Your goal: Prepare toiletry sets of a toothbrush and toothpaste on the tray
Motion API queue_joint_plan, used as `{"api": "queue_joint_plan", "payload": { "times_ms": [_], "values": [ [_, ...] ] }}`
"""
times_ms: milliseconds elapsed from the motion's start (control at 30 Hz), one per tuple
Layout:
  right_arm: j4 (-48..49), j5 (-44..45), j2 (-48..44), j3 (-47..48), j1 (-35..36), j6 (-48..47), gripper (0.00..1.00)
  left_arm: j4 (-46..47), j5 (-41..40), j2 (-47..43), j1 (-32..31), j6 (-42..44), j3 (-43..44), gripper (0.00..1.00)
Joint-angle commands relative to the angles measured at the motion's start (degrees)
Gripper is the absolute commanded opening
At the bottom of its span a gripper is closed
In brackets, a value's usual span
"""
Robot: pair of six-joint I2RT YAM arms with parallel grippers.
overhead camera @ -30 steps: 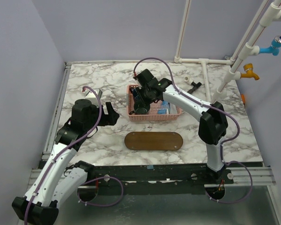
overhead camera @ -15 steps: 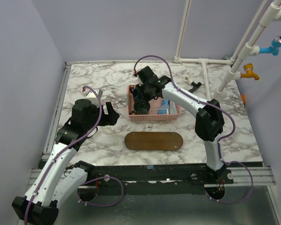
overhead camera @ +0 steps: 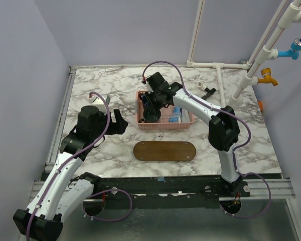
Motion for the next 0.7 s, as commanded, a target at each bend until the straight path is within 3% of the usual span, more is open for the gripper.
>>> {"api": "queue_joint_plan", "payload": {
  "times_ms": [0, 300, 667],
  "values": [
    [1.42, -1.61, 2.04, -1.86, -0.26, -0.19, 0.36, 0.95, -0.91, 0.0, -0.38, 0.81, 0.41, 0.81],
    [1.61, -1.32, 2.51, -3.11, -0.28, -0.22, 0.36, 0.79, -0.83, 0.26, -0.37, 0.81, 0.5, 0.81],
    [1.4, -1.3, 3.66, -3.26, -0.26, 0.09, 0.26, 0.79, -0.87, 0.4, -0.38, 0.74, 0.49, 0.81]
  ]
}}
